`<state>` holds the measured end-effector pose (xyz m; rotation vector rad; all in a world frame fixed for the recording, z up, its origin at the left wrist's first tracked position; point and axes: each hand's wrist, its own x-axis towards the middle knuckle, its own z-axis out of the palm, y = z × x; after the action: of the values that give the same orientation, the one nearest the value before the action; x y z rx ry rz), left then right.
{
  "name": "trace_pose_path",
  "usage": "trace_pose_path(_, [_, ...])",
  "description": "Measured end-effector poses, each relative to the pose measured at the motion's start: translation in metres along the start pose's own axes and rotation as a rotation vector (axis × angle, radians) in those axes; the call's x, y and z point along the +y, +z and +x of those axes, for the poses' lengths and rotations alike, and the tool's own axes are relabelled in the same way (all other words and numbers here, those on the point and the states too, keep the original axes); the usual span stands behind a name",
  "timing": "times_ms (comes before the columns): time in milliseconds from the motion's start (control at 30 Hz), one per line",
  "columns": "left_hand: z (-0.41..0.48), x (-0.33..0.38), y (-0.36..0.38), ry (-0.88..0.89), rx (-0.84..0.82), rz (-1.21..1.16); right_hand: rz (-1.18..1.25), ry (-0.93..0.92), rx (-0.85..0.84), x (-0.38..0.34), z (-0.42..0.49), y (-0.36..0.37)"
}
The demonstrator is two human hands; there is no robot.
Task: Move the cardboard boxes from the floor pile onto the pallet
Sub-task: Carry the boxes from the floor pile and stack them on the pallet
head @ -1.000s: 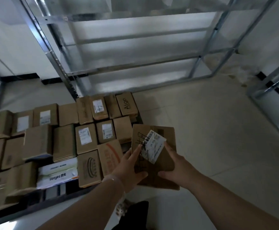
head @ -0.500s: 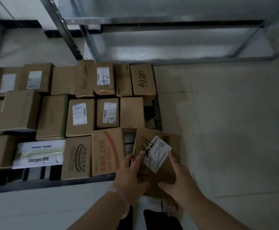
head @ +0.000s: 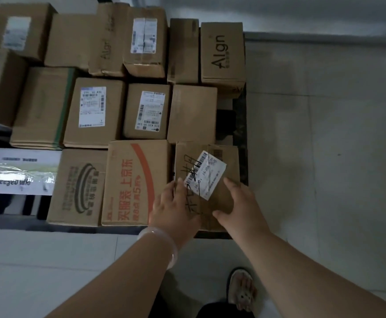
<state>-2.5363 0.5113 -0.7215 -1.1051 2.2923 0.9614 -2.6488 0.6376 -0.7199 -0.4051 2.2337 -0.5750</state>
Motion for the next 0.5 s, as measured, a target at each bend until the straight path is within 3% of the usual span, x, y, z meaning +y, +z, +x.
trace_pose_path(200, [0.018, -0.017, 0.005, -0.004, -0.01, 0.284, -0.058, 0.019, -0.119, 0.009, 0.013, 0.021])
trace_pose_path(500, [-0.004, -0.015, -0.039, 0.049, 0.008, 0.382, -0.375, -0.12, -0.135, -0.011, -0.012, -0.026])
